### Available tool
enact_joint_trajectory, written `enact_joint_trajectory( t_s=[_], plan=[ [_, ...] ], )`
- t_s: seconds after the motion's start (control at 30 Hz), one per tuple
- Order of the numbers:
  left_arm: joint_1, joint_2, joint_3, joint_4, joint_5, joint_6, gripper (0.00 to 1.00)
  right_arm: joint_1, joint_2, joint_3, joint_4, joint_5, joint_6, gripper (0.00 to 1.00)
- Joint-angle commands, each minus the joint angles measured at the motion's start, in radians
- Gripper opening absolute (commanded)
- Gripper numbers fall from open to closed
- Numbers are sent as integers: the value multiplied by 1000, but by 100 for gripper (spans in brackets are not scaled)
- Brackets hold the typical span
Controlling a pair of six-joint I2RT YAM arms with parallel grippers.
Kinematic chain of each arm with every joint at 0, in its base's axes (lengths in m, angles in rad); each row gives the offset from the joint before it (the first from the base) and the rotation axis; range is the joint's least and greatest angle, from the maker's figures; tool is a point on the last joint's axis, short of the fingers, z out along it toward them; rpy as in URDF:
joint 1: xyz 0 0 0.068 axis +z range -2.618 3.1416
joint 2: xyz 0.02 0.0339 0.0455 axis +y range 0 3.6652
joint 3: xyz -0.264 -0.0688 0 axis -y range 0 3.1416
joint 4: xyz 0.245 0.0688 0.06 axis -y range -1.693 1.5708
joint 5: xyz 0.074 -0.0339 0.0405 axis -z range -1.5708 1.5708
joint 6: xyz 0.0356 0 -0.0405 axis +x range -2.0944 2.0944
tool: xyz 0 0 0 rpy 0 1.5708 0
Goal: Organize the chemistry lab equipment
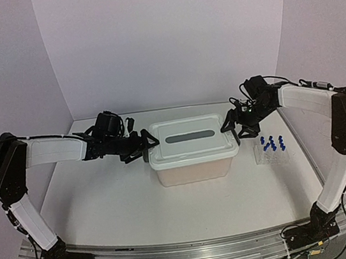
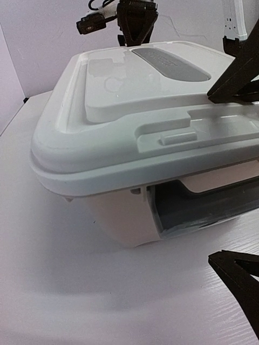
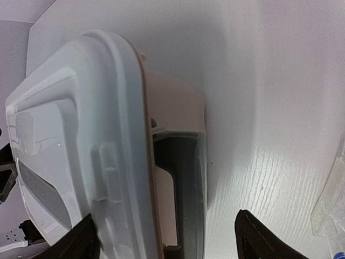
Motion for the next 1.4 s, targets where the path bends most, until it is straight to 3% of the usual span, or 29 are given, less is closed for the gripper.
enact_joint_trajectory(
  t_s=[0.0,0.4,0.7,1.0,1.37],
  plan=[
    [3,36,41,-95,-83,30,92,-2,16,0,-19,4,28,69],
    [1,39,57,-102,-23,27,83,1,32,-5,-19,-73,71,34],
    [-21,51,104,-151,-33,33,78,51,15,29,-56,14,108,9],
    [-38,45,139,-194,-69,31,77,102,-24,93,-134,157,139,6],
    [-87,58,231,-310,-157,16,73,212,55,266,-329,335,198,0]
  ],
)
